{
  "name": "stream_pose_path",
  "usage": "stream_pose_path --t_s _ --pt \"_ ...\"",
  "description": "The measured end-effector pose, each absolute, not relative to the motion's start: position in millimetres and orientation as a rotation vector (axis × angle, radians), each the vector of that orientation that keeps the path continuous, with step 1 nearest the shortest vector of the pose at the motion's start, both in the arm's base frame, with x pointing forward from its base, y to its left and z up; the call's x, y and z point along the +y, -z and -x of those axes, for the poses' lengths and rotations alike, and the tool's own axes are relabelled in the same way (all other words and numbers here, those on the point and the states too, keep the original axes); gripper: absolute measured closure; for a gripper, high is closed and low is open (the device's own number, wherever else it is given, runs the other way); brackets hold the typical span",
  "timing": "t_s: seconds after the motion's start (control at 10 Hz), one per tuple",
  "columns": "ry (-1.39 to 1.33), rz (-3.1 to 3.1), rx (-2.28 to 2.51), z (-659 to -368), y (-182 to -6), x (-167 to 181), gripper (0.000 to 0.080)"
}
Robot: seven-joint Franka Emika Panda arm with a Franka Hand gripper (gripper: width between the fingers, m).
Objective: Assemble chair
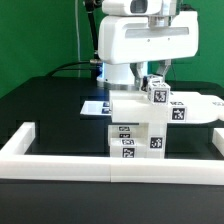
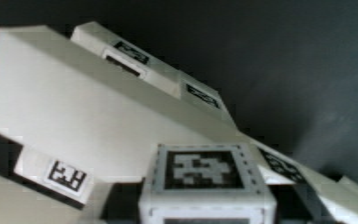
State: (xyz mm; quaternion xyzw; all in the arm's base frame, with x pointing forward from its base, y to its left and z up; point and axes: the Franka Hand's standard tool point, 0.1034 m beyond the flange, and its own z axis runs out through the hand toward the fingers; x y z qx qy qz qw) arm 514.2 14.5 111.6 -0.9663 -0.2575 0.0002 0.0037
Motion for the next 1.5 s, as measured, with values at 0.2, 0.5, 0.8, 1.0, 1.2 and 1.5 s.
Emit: stream_pose_path --t_s 0.2,0.5,0.8,1.0,1.2,1.5 --pt "-0.001 3.079 -0.585 -514.2 -111.6 14.8 0.0514" --pt "-0.002 3.12 -0.291 -514.2 -111.6 15.2 0.0512" --pt "-0.003 3.133 -0.007 -514.2 -111.6 15.9 0.0512" --pt "-0.004 3.127 0.152 -514.2 -111.6 16.4 0.0512" --pt "-0.005 3.108 0.352 -514.2 -111.6 17.3 0.0512" --pt "-0.008 3.054 0.649 -514.2 -111.6 18.9 0.0512"
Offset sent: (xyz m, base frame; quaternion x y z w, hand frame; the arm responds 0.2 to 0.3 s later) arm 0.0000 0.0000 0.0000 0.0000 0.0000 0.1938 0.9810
